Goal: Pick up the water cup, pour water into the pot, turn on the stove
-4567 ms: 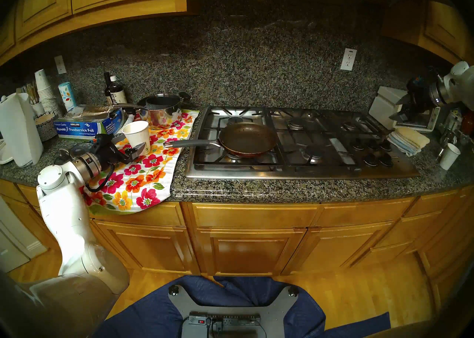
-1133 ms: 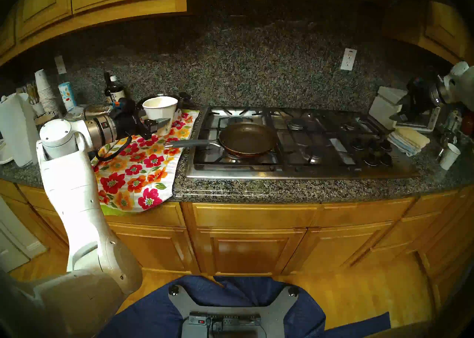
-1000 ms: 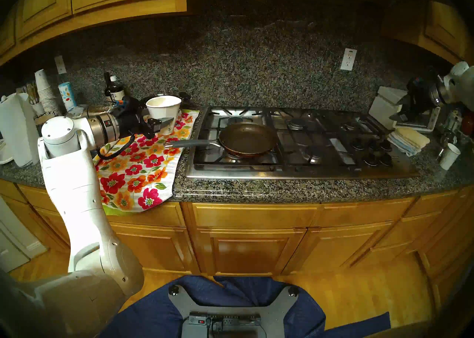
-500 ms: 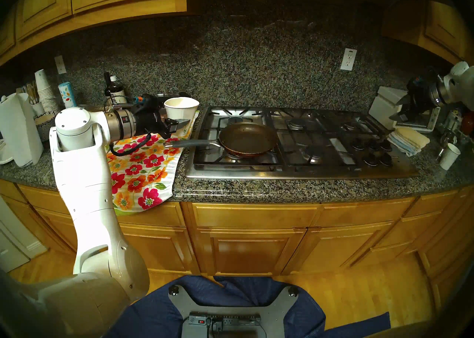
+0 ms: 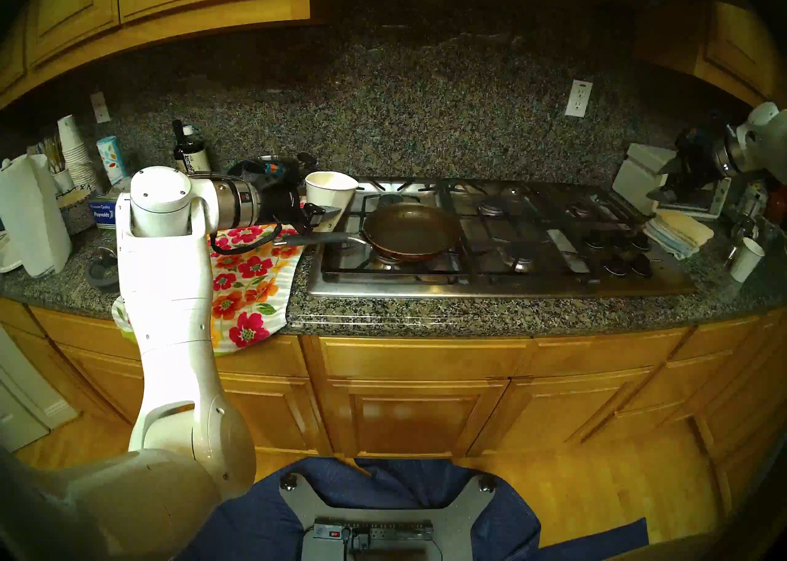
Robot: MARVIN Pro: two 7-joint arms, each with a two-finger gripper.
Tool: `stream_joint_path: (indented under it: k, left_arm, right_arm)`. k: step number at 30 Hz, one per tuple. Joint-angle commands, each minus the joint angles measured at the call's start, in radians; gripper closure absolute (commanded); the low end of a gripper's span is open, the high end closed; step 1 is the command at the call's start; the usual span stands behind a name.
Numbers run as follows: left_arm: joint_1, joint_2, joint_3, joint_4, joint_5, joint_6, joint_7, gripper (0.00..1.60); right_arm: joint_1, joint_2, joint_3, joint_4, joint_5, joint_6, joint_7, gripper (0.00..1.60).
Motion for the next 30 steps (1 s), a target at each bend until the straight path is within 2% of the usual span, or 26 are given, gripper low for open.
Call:
stream_joint_path:
  k: [1, 7, 20, 26, 27, 29, 30]
  left_arm:
    - [-0.074, 0.003, 0.038, -0.026, 0.005, -0.007, -0.005, 0.64]
    - [-0.08, 0.008, 0.067, -0.041, 0.023, -0.011, -0.02, 0.78]
    - [-0.146, 0.036, 0.121, -0.035, 0.039, -0.031, -0.03, 0.75]
    - [-0.158, 0.062, 0.151, -0.032, 0.032, -0.034, -0.03, 0.79]
    - [-0.18, 0.067, 0.157, -0.014, 0.043, -0.04, -0.03, 0.8]
    - [-0.184, 0.078, 0.171, -0.01, 0.045, -0.039, -0.03, 0.78]
    - [-0.185, 0.083, 0.179, -0.008, 0.046, -0.039, -0.03, 0.71]
  right_arm:
    - [0.032, -0.002, -0.001, 0.024, 0.002, -0.001, -0.003, 0.0]
    - [0.032, -0.002, -0.001, 0.024, 0.002, -0.001, -0.003, 0.0]
    - [0.031, -0.002, -0.001, 0.024, 0.002, -0.001, -0.003, 0.0]
    - [0.031, -0.002, -0.001, 0.024, 0.002, -0.001, -0.003, 0.0]
    - [0.031, -0.002, -0.001, 0.024, 0.002, -0.001, -0.003, 0.0]
    - [0.032, -0.002, -0.001, 0.024, 0.002, -0.001, -0.003, 0.0]
    - [0.032, -0.002, -0.001, 0.024, 0.002, -0.001, -0.003, 0.0]
